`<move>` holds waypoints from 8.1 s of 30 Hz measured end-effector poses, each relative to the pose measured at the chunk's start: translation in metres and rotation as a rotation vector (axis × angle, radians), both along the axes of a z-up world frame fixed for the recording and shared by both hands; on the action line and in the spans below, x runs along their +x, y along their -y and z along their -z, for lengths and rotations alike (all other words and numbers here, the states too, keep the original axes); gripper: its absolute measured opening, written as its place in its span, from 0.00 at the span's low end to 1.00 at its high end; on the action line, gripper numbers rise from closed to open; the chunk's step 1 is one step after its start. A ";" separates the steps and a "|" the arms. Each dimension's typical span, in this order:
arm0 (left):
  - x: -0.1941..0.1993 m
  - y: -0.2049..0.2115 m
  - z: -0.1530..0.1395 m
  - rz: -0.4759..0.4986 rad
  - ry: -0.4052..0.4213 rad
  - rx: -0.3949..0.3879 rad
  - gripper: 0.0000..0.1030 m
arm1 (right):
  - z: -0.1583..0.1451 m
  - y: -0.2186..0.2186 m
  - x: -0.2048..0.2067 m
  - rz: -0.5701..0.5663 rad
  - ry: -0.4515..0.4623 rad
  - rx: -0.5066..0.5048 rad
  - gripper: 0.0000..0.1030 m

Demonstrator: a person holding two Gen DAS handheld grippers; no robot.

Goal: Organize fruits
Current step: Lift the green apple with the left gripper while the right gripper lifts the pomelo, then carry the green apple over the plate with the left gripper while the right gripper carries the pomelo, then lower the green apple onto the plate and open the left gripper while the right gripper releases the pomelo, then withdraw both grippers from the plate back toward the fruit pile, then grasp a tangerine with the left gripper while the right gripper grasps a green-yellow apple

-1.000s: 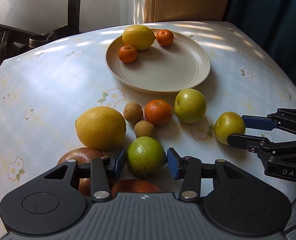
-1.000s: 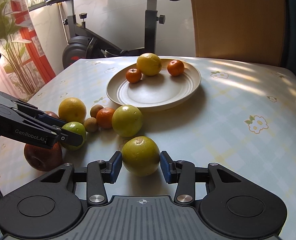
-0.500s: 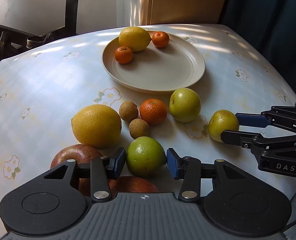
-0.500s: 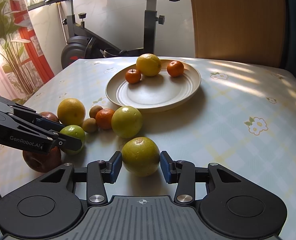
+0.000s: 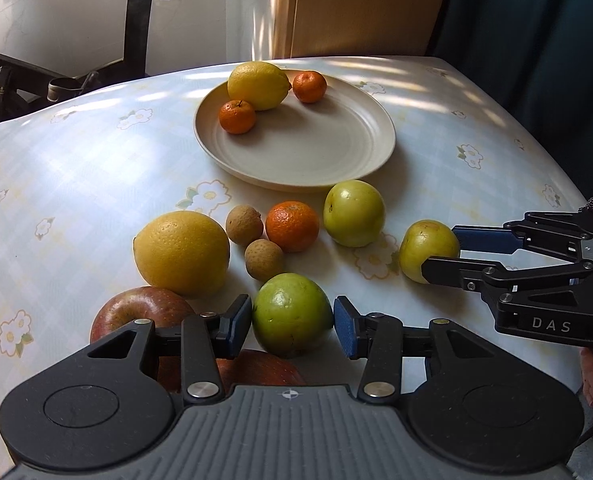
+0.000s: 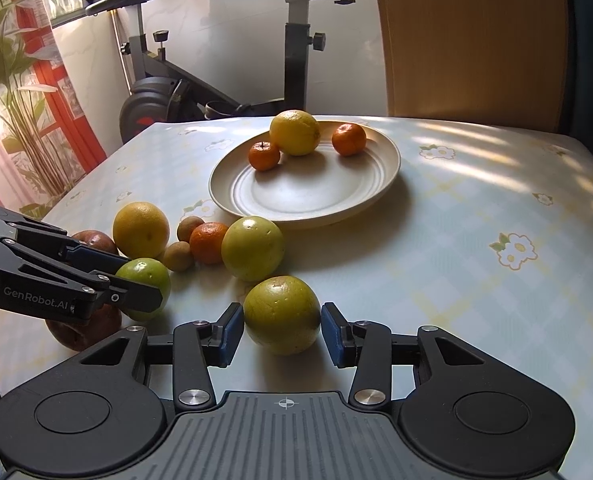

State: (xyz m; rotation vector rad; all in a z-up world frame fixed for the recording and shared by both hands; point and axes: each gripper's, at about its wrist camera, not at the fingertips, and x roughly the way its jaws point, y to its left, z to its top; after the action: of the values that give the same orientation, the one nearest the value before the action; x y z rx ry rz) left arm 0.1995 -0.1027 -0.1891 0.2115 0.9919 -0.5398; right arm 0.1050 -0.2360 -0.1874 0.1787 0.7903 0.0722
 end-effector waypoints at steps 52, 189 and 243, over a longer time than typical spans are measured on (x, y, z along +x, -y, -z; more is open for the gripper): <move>-0.015 -0.009 -0.025 0.028 0.067 -0.032 0.46 | -0.012 -0.002 -0.002 -0.006 0.017 -0.026 0.40; 0.055 -0.078 -0.061 -0.101 0.206 -0.052 0.55 | -0.044 0.008 0.064 0.034 0.113 -0.025 0.42; 0.023 -0.082 -0.052 -0.188 0.239 -0.072 0.65 | 0.002 -0.010 0.069 0.019 -0.031 0.070 0.48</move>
State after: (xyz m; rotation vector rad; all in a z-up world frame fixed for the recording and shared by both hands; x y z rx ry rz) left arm 0.2222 -0.0206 -0.1375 0.1141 0.7498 -0.3681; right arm 0.1738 -0.2257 -0.1896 0.2540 0.8171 0.0796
